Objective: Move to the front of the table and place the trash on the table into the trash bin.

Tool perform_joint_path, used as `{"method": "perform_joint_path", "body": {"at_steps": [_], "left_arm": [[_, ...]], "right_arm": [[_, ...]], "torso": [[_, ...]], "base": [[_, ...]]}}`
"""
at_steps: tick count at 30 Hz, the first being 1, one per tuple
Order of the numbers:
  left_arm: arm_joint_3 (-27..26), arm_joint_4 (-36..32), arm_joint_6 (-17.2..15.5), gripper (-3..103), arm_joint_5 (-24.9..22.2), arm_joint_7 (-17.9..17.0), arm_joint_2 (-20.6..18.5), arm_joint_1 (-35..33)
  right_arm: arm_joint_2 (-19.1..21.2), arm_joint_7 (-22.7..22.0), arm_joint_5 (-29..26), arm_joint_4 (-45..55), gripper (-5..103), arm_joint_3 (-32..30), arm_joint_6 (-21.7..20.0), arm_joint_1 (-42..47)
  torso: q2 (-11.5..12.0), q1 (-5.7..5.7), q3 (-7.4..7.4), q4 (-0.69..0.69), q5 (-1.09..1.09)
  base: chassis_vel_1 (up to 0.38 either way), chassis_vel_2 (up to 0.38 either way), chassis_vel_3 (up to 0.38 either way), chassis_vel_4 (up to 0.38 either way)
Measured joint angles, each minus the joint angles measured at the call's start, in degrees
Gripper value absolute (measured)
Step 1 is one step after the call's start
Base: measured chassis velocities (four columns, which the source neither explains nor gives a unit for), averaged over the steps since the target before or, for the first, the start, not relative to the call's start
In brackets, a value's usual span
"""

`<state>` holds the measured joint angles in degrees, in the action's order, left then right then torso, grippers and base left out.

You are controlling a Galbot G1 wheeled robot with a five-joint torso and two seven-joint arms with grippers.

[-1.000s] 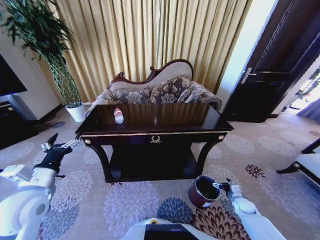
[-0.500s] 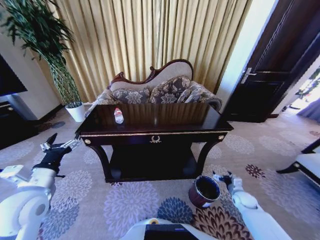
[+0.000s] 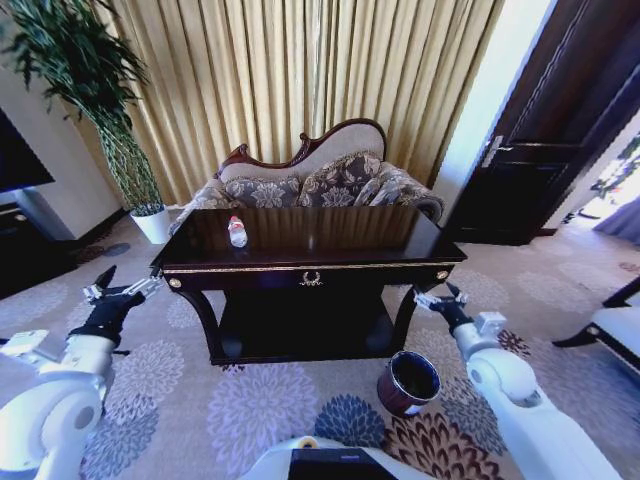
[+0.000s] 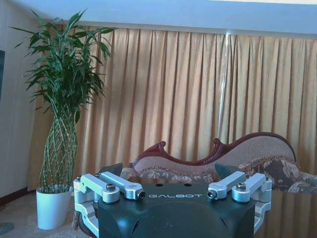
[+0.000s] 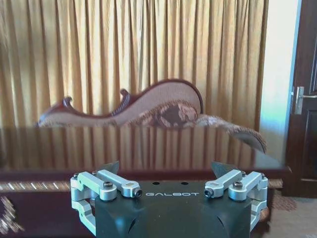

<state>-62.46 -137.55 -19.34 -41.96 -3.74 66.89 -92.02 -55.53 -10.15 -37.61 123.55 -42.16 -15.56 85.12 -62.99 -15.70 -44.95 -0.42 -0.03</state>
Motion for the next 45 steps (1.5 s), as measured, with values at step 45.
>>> {"method": "perform_joint_path", "body": {"at_steps": [45], "left_arm": [[-0.6,-0.6,0.2,100,-0.3,0.1,-0.1,-0.4]], "right_arm": [[2.2,-0.5,-0.6,9.0,100,0.2,1.5,2.4]], "torso": [[0.0,-0.01,-0.01,0.0,0.01]], "base": [[-0.049,0.046,0.047,-0.049]]}}
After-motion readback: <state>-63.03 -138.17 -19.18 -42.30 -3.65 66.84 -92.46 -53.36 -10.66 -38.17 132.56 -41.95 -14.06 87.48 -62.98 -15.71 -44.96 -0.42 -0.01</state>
